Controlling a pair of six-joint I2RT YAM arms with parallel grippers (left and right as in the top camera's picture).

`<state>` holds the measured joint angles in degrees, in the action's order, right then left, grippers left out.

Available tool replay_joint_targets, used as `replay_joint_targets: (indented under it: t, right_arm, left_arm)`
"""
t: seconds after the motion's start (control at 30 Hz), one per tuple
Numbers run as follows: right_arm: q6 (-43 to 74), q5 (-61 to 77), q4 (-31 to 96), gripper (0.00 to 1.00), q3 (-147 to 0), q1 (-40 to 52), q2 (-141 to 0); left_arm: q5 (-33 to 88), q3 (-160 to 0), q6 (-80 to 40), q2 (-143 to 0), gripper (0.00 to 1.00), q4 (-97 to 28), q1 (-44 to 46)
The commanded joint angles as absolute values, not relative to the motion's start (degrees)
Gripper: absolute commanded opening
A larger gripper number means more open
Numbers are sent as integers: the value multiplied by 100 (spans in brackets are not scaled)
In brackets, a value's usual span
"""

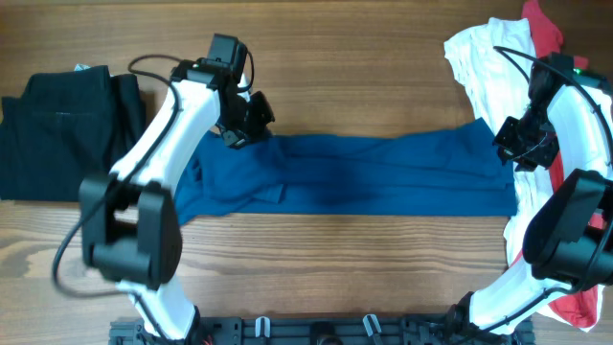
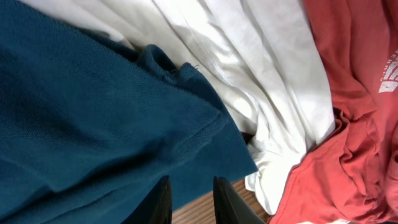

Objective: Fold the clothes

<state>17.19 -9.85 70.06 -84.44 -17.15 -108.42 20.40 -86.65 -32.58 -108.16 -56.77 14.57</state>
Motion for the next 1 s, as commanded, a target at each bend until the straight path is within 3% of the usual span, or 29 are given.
replay_joint_targets:
  t: [0.0, 0.4, 0.97]
  right_arm:
    - [1649, -897, 7002, 23, -8385, -1723, -10704]
    - [1647, -895, 7037, 23, -8385, -1723, -10704]
    - [1647, -891, 7000, 23, -8374, -1721, -10704]
  left_arm:
    - [1990, -8689, -2869, -10405, 4, -5948, 1778]
    - [1599, -7902, -2897, -10429, 4, -5924, 2292]
    - [1686, -7629, -2921, -10429, 4, -4523, 2344]
